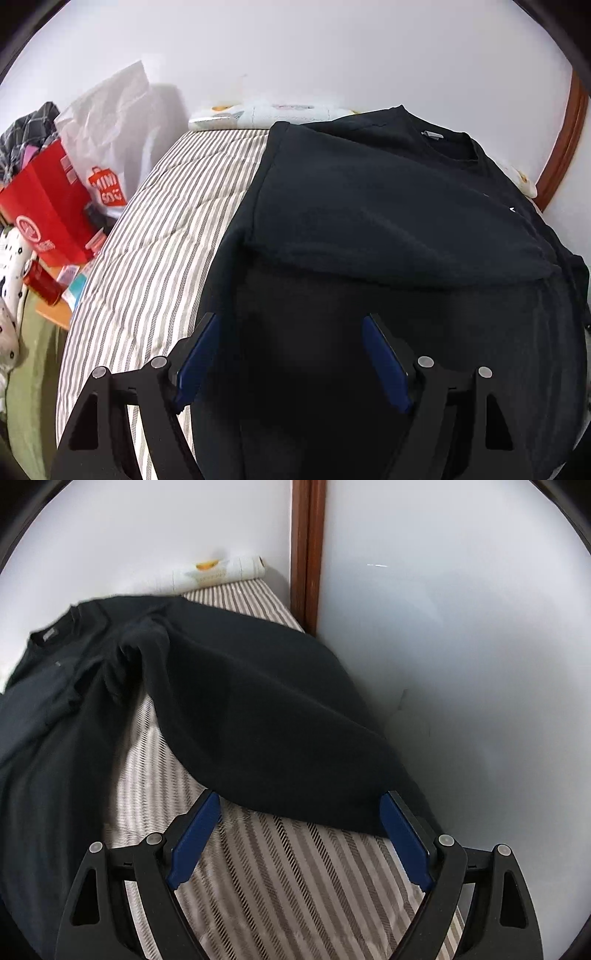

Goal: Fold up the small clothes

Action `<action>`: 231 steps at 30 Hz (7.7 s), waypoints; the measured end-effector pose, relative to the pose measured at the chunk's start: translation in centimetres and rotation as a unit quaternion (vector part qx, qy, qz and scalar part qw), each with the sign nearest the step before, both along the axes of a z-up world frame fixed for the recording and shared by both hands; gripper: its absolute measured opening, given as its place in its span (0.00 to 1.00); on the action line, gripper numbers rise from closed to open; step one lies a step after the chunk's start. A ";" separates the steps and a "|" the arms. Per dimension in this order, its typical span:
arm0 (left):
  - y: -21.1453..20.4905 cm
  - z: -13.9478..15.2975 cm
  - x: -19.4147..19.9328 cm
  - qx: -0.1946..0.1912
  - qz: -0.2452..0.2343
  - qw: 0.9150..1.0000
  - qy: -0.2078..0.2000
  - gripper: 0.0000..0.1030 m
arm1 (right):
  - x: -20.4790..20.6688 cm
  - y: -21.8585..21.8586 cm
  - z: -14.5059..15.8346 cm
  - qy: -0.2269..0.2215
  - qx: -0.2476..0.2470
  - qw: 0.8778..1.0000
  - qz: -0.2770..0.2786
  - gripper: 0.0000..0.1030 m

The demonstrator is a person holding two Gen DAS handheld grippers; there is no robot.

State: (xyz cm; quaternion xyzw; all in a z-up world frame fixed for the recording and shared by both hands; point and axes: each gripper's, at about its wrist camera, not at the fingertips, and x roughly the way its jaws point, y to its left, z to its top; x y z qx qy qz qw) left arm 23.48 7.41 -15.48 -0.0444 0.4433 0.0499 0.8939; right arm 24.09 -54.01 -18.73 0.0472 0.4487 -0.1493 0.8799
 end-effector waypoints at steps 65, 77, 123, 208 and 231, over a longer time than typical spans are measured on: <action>2.3 -3.1 -3.7 -0.029 -0.036 0.999 0.016 0.77 | 4.4 11.9 3.9 -0.053 0.128 0.989 0.055 0.72; 2.1 -3.2 -4.2 -0.019 -0.045 0.999 0.016 0.79 | 5.5 19.9 10.3 -0.143 0.101 0.975 0.139 0.16; 0.2 -1.7 11.2 -0.117 -0.062 0.991 -0.023 0.30 | 1.7 16.9 4.6 -0.068 0.085 0.986 0.128 0.53; 0.4 -2.8 -13.6 -0.004 -0.033 0.999 -0.009 0.37 | -12.1 14.0 -1.6 -0.044 0.038 0.995 0.077 0.46; 2.9 4.5 -20.4 -0.118 -0.050 0.990 -0.061 0.07 | -18.7 12.9 5.4 -0.132 0.094 0.978 0.131 0.08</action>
